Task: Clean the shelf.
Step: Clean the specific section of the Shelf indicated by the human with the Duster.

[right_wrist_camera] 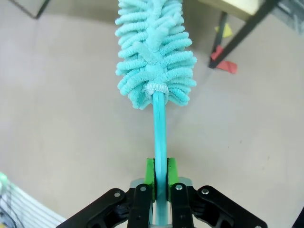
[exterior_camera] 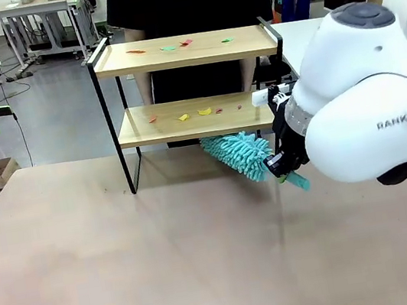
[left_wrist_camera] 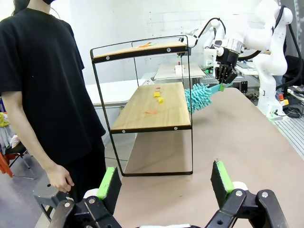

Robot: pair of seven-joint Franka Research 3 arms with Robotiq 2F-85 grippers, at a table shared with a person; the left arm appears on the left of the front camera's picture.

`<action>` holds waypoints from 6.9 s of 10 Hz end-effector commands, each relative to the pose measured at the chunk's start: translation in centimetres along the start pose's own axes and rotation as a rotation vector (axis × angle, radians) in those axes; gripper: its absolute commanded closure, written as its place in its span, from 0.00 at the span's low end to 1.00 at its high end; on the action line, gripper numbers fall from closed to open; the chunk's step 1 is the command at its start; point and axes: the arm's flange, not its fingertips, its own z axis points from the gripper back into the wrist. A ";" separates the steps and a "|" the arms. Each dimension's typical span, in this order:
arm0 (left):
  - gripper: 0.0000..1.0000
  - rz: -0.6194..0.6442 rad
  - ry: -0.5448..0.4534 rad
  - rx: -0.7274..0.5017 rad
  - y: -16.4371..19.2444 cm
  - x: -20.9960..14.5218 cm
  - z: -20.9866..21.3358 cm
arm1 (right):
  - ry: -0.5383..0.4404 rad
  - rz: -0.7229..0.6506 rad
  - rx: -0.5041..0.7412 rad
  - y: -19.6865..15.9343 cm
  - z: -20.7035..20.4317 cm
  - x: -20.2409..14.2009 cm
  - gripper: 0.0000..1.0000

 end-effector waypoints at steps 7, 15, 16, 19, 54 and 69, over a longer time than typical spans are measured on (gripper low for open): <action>0.00 -0.016 -0.003 -0.002 -0.1 0.2 0.0 | 0.147 0.277 0.160 -7.5 9.3 -10.8 0.87; 0.00 -0.016 -0.003 -0.002 -0.1 0.2 0.0 | 0.172 0.544 0.110 -12.2 10.5 -20.7 0.87; 0.00 -0.016 -0.003 -0.002 -0.1 0.2 0.0 | 0.186 0.556 0.109 -12.3 10.2 -21.5 0.87; 0.00 -0.016 -0.003 -0.002 -0.1 0.2 0.0 | 0.205 0.534 0.107 -13.0 18.9 -12.6 0.87; 0.00 -0.016 -0.003 -0.002 -0.1 0.2 0.0 | 0.157 0.552 0.141 -9.9 20.2 -9.9 0.87; 0.00 -0.016 -0.003 -0.002 -0.1 0.2 0.0 | -0.064 0.222 0.141 7.8 18.4 -1.9 0.87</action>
